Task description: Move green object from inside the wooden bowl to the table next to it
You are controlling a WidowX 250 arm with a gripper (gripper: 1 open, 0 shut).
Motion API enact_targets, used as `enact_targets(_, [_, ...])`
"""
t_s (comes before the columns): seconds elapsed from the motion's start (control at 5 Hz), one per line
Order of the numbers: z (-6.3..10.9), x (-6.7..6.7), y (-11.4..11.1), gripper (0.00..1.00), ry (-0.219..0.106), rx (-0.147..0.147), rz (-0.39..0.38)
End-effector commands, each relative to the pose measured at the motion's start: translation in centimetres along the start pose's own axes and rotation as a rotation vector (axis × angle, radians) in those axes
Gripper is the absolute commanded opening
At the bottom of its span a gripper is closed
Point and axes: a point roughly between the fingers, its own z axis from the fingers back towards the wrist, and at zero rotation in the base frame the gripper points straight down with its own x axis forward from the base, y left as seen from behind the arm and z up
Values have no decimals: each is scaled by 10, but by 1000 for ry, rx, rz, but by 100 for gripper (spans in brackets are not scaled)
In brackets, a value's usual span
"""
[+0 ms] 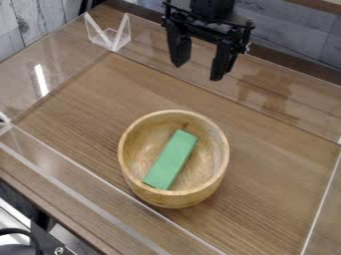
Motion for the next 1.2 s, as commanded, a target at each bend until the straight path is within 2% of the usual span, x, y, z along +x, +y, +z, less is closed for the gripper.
enact_targets(0.0, [2,1,17,100,-6,4,-3])
enact_targets(0.2, [9,10,7,100,-13,7,65])
enact_targets(0.4, [18,18,-14,100,-12,2,126])
enact_targets(0.6, [20,18,-22,100,7,0,135])
enact_targets(0.8, [5,8,-3,100,14,7,152])
enact_targets(1.0, [-4,-6,22,100,10,-3,156])
